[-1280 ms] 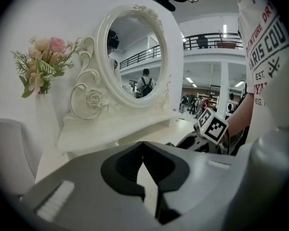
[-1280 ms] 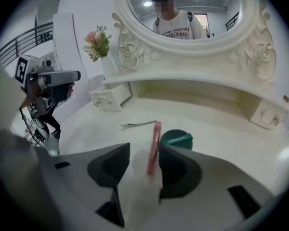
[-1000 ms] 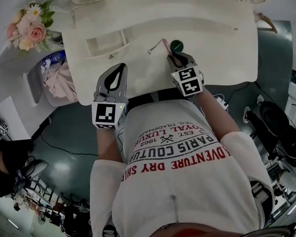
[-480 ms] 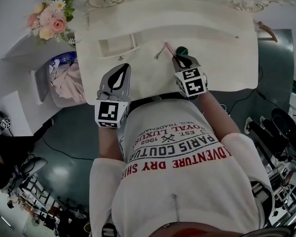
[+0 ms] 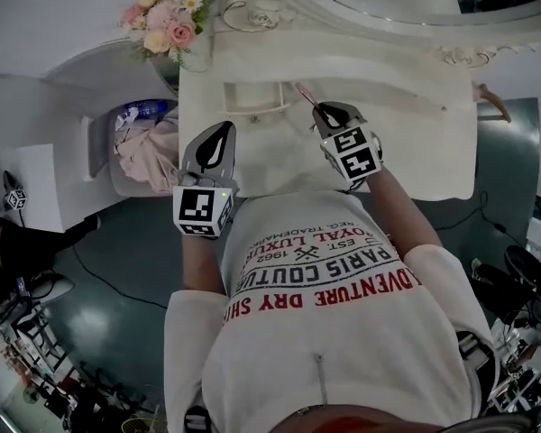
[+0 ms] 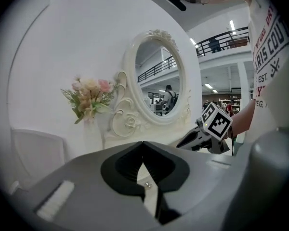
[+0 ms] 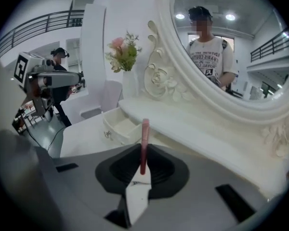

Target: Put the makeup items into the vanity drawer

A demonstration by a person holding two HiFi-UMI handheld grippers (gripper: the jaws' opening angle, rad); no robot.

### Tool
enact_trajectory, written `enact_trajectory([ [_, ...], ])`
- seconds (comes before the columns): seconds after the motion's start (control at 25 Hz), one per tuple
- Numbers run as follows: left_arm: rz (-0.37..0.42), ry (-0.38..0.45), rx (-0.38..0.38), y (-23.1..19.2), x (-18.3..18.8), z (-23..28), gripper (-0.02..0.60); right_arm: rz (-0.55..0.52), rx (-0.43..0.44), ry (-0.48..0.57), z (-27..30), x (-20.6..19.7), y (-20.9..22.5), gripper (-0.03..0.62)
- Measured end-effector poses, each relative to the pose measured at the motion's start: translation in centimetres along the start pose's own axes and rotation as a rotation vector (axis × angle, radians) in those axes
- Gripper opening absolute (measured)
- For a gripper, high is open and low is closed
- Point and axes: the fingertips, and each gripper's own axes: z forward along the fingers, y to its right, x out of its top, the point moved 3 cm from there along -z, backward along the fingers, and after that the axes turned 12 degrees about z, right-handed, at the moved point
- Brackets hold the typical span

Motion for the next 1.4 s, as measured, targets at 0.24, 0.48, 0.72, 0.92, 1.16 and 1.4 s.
enact_trajectory([
  [0.24, -0.027, -0.001, 0.131, -3.4, -0.4, -2.6, 0.011, -0.268, 0.130, -0.010, 2.9, 3.1, -4.2, 0.049],
  [0.48, -0.056, -0.032, 0.177, -4.2, -2.0, -4.8, 0.011, -0.395, 0.178, -0.029, 6.0, 3.8, -6.9, 0.049],
  [0.72, -0.077, -0.051, 0.188, -4.6, -3.4, -6.1, 0.011, -0.316, 0.169, -0.006, 7.5, 4.3, -7.2, 0.054],
  [0.92, -0.087, -0.057, 0.170, -4.8, -3.8, -6.5, 0.011, -0.218, 0.168, 0.001, 7.3, 3.9, -7.3, 0.137],
  [1.16, -0.071, -0.046, 0.092, -4.0, -3.4, -5.0, 0.011, -0.133, 0.102, 0.023, 5.3, 2.9, -5.2, 0.138],
  [1.4, -0.028, -0.025, -0.057, -2.2, -1.9, -1.0, 0.011, 0.038, -0.040, -0.012, 2.3, -0.8, 0.2, 0.149],
])
